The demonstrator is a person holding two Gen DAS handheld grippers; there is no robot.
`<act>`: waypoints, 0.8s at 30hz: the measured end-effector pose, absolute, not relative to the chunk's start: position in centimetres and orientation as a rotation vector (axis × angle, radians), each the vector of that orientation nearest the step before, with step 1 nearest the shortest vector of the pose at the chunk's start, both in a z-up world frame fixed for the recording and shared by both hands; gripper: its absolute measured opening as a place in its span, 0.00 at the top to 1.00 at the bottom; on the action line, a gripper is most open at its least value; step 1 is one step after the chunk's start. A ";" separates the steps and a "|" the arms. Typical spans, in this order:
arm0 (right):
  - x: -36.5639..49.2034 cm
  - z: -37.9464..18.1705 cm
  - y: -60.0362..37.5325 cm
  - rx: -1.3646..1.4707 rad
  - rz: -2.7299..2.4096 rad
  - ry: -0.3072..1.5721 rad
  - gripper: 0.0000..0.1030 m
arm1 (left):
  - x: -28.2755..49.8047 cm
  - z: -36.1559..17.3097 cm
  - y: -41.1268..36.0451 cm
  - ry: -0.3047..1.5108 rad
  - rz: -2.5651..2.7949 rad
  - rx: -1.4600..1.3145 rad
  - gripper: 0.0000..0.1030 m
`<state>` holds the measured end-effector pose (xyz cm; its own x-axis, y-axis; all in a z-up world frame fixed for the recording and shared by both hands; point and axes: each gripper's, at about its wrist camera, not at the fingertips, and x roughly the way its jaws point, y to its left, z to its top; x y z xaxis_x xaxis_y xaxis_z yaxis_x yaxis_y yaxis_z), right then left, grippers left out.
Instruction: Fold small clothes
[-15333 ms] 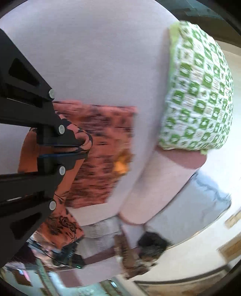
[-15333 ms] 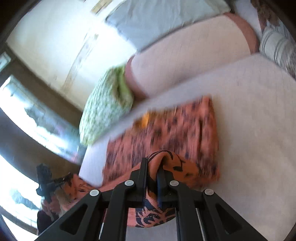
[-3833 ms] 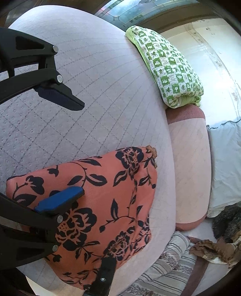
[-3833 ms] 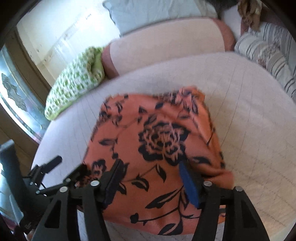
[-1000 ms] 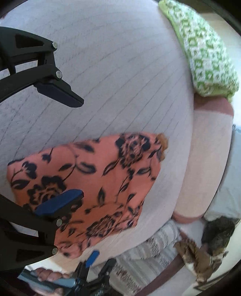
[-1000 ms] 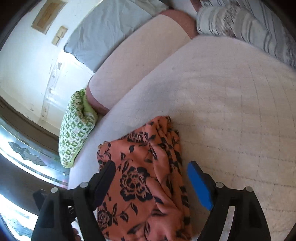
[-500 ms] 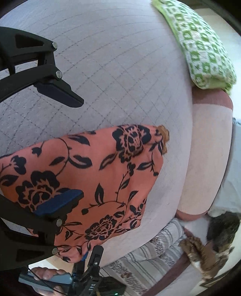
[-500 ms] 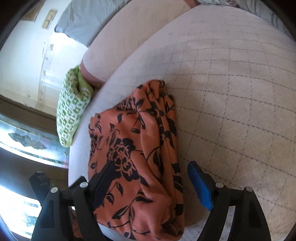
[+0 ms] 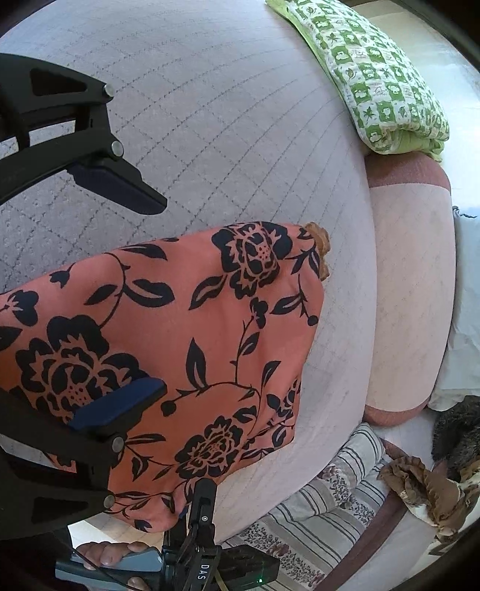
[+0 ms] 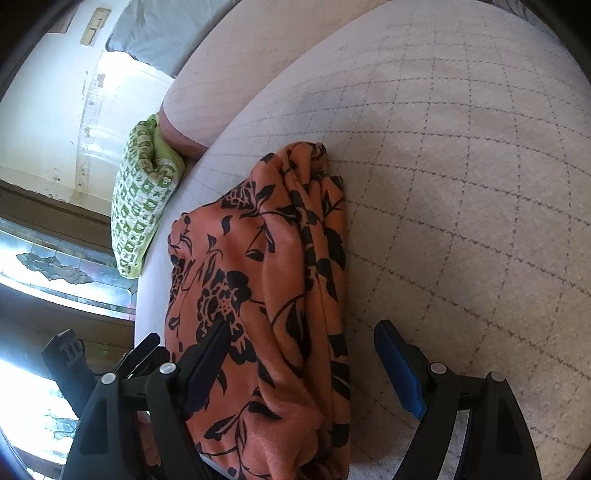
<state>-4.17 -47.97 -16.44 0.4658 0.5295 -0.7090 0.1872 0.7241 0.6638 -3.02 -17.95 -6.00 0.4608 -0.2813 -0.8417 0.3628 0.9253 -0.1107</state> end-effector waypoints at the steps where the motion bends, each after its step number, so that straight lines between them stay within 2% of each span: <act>1: -4.1 -16.5 -48.0 0.775 0.244 1.091 0.20 | -3.0 -6.1 -18.0 1.022 -0.399 0.087 0.13; 24: -2.5 -17.7 -47.0 0.861 0.320 1.090 0.20 | -1.8 -7.3 -18.8 1.091 -0.468 0.033 0.13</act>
<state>-2.55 -46.95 -17.69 0.4565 0.6173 -0.6407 0.1732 0.6447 0.7445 -1.84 -18.75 -7.30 0.3743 -0.3495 -0.8589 0.3815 0.9023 -0.2009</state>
